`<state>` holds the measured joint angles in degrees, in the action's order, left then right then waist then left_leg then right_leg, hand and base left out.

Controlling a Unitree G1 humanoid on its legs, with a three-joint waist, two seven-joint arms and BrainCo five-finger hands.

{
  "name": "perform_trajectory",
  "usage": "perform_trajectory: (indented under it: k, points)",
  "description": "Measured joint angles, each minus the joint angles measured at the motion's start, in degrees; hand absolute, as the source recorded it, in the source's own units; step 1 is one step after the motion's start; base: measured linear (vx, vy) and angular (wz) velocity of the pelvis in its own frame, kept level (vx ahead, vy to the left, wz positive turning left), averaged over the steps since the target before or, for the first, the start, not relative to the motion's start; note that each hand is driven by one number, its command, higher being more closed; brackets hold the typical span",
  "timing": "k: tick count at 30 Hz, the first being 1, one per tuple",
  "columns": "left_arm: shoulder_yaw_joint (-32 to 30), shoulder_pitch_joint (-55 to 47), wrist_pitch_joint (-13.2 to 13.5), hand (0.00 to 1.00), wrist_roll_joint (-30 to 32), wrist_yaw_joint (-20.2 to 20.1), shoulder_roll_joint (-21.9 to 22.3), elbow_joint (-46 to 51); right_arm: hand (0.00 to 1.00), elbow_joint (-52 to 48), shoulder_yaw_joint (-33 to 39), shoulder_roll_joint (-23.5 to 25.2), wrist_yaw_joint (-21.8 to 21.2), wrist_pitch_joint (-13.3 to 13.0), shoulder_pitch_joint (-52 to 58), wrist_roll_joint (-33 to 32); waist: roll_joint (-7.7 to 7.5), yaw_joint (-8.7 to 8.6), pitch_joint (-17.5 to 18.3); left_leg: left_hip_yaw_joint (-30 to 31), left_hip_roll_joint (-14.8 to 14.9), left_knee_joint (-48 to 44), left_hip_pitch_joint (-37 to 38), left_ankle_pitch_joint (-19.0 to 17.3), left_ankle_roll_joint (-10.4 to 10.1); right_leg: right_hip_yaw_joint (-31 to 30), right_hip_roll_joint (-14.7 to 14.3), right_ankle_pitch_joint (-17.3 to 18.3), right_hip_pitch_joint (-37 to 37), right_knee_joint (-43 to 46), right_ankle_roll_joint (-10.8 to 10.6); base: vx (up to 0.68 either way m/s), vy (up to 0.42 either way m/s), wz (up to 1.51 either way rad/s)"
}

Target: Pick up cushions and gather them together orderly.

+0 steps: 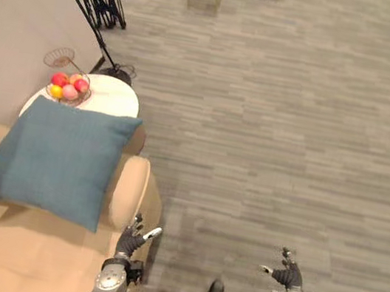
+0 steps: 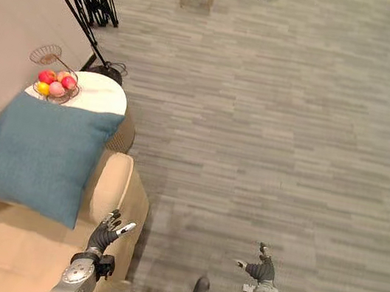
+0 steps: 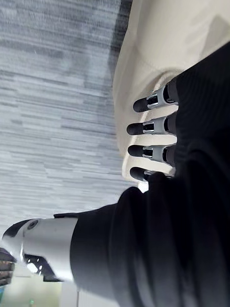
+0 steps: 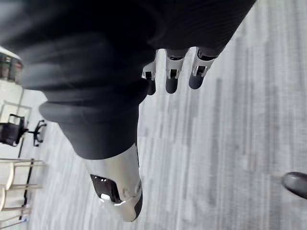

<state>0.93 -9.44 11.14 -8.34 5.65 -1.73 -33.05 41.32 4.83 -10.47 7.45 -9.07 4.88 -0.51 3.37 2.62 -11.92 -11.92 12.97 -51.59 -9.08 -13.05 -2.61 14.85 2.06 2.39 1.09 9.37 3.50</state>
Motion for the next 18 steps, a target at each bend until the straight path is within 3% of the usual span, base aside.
perform_trajectory:
  k: [2, 3, 4, 5, 6, 8, 9, 10, 11, 12, 13, 15, 16, 18]
  points:
    - [-1.37, -1.10, -0.02, 0.00, 0.00, 0.68, 0.65, 0.00, 0.00, -0.02, 1.17, -0.15, 0.01, -0.08, -0.01, 0.00, 0.44, 0.02, 0.06, -3.51, -1.10, 14.76, -2.11, 0.29, -0.58, 1.82, 1.03, 0.99, -2.64, -1.60, -1.88, 0.36, 0.049, 0.36]
    - [-1.72, -2.08, 0.03, 0.00, -0.01, 0.88, 1.14, 0.04, 0.00, -0.01, 1.52, -0.89, 0.03, -0.10, 0.63, 0.02, 1.87, 0.04, 0.36, -6.67, -1.22, 24.37, -2.27, 4.34, -1.36, 2.96, 1.00, 2.14, -4.07, -1.73, -3.32, 0.25, 0.091, 0.48]
    - [-1.93, -2.97, 0.06, 0.00, 0.00, 0.89, 1.53, 0.00, 0.00, 0.13, 1.54, -1.71, 0.03, -0.07, 1.27, 0.04, 3.34, 0.06, 0.60, -9.07, -0.85, 28.45, -2.42, 8.18, 1.52, 3.97, 0.47, 3.49, -4.93, -1.21, -4.28, 0.32, 0.154, 0.58]
    - [-3.03, -3.52, 0.02, 0.00, -0.01, 0.96, 1.54, -0.29, 0.00, 0.78, 1.44, -1.37, 0.06, 0.24, 1.53, 0.12, 3.13, 0.29, 1.07, -9.96, -1.45, 29.20, -1.38, 7.13, 3.19, 4.29, 1.41, 4.89, -5.56, -0.33, -5.40, 0.32, 0.179, 0.54]
    - [-4.69, -4.33, 0.04, 0.00, -0.06, 1.16, 1.65, -0.26, 0.00, 0.79, 0.86, -0.73, -0.04, 0.40, 1.72, 0.49, 1.60, 1.52, 1.55, -9.81, -4.26, 31.40, -0.18, 6.92, 3.56, 4.91, 3.55, 6.34, -5.88, 0.73, -6.71, 0.40, 0.210, 0.54]
    - [-7.60, -6.04, 0.03, 0.00, -0.06, 1.36, 2.24, -0.38, 0.00, 1.49, 0.92, -0.15, -0.02, 0.39, 1.51, 1.10, -0.80, 1.70, 1.80, -7.56, -8.89, 32.51, 0.13, 4.31, 6.34, 7.41, 8.02, 10.35, -6.00, 5.94, -9.49, 0.35, 0.172, 0.81]
    - [-8.13, -6.67, 0.04, 0.00, -0.07, 1.64, 2.42, -0.35, 0.00, 1.95, 0.94, -0.14, -0.03, 0.40, 1.49, 1.13, -1.55, 1.69, 1.75, -6.79, -10.01, 32.74, 0.89, 3.34, 6.54, 8.03, 9.76, 11.65, -5.82, 9.14, -10.51, 0.32, 0.129, 1.13]
    - [-8.25, -7.24, -0.12, 0.00, -0.05, 2.00, 2.78, -1.24, 0.00, 2.75, 0.99, -0.42, -0.08, 0.43, 1.63, 1.24, -1.94, 1.61, 1.60, -4.55, -12.48, 33.01, 2.36, 2.23, 7.44, 8.07, 12.98, 12.08, -4.57, 18.51, -11.57, 0.35, 0.145, 1.16]
    - [-8.19, -8.31, -0.19, 0.00, 0.00, 2.07, 2.65, -1.23, 0.00, 2.73, 0.97, -0.42, -0.15, 0.45, 2.16, 1.61, -2.23, 1.44, 1.87, -1.72, -14.42, 33.13, 4.64, 1.66, 8.16, 5.25, 16.04, 9.40, -0.75, 30.90, -12.85, 0.42, 0.182, 1.36]
    - [-8.19, -8.47, -0.39, 0.00, 0.02, 2.24, 2.00, -1.22, 0.00, 2.71, 0.99, 0.01, -0.16, 0.42, 2.36, 1.84, -2.04, 1.34, 2.07, 0.48, -15.35, 32.89, 5.66, 1.03, 8.62, 1.85, 16.43, 7.61, 2.06, 38.37, -13.17, 0.41, 0.135, 1.66]
    - [-8.08, -8.19, -0.66, 0.00, 0.02, 2.39, 1.33, -0.72, 0.00, 2.45, 0.95, 0.78, -0.19, 0.41, 2.84, 2.24, -2.36, 1.24, 2.35, 4.34, -16.02, 32.49, 6.45, 0.79, 8.94, -3.07, 13.92, 11.14, 4.88, 41.80, -13.02, 0.33, 0.052, 1.49]
    - [-8.24, -7.17, -0.64, 0.00, 0.02, 3.46, 0.67, 0.78, 0.00, 2.17, 0.94, 1.24, -0.17, 0.37, 2.90, 2.20, -3.06, 1.36, 2.65, 9.31, -17.17, 32.64, 6.94, 0.82, 8.95, -7.20, 10.84, 13.70, 8.12, 39.13, -12.10, 0.29, -0.017, 1.46]
    - [-8.30, -6.79, -0.64, 0.00, 0.03, 3.59, 0.46, 1.17, 0.00, 2.16, 0.97, 1.21, -0.15, 0.38, 2.89, 2.20, -3.12, 1.38, 2.67, 10.80, -17.39, 32.65, 7.09, 0.82, 8.95, -8.62, 9.83, 14.14, 9.16, 37.17, -11.62, 0.30, -0.058, 1.53]
    - [-8.23, -4.92, -0.58, 0.00, -0.04, 4.60, 0.59, 2.43, 0.00, -0.61, 1.07, 1.19, 0.07, 0.29, 3.60, 0.83, -3.01, 1.32, 2.68, 18.24, -18.71, 32.53, 7.70, 0.63, 8.62, -18.07, 4.29, 14.28, 12.23, 27.55, -11.28, 0.25, -0.111, 1.68]
